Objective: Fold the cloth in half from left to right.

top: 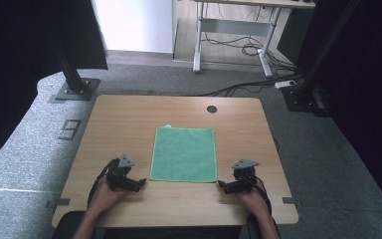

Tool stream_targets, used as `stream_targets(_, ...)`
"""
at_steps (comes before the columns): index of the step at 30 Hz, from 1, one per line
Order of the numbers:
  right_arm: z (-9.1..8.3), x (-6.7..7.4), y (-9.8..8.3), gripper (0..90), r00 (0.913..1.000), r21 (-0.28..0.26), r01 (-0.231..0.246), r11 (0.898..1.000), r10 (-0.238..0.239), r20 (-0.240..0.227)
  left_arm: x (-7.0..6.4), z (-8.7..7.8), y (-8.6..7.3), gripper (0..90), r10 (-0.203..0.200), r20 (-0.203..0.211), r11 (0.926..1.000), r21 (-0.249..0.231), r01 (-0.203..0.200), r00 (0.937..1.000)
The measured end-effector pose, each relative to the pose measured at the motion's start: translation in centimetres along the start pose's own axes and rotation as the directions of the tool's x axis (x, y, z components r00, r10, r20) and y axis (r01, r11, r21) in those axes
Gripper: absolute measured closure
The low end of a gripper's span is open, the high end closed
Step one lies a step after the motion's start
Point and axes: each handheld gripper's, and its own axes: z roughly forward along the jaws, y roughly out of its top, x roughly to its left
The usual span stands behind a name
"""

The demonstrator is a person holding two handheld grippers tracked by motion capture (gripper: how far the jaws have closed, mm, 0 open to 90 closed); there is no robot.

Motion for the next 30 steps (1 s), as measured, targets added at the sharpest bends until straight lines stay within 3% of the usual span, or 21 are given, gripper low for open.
stream_targets(3,0.0,0.0,0.0,0.0,1.0000,0.001,-0.006,1.000,0.006,0.004,0.0,0.1,0.2,0.0,-0.007,-0.002,0.9999,0.011,0.007,1.0000)
stream_targets(8,-0.1,0.1,0.2,0.0,0.9993,0.005,-0.035,0.999,0.035,-0.011,0.4,0.2,0.9,0.0,-0.025,0.028,0.9996,0.017,0.024,0.9993)
stream_targets(12,-0.3,0.4,0.5,0.0,0.9994,0.013,-0.032,0.999,0.032,-0.014,0.6,0.2,1.6,0.0,-0.009,0.008,1.0000,-0.001,0.009,0.9999)
stream_targets(17,-0.8,0.5,1.2,0.0,0.9991,-0.013,-0.040,0.999,0.040,-0.010,1.2,0.4,3.4,0.0,-0.022,-0.024,0.9991,-0.035,0.021,0.9995)
stream_targets(22,-0.5,0.5,2.0,0.0,0.9965,-0.012,-0.082,0.997,0.082,-0.018,1.3,1.2,5.5,0.0,-0.018,-0.020,0.9973,-0.071,0.017,0.9996)
stream_targets(25,0.0,0.7,2.3,0.0,0.9961,0.000,-0.088,0.996,0.088,-0.012,1.2,2.4,6.1,0.0,0.004,-0.032,0.9986,-0.052,-0.005,0.9995)
stream_targets(30,0.6,0.6,2.3,0.0,0.9950,0.012,-0.099,0.995,0.099,0.010,0.8,4.0,5.5,0.0,0.030,-0.060,0.9995,0.009,-0.030,0.9977)
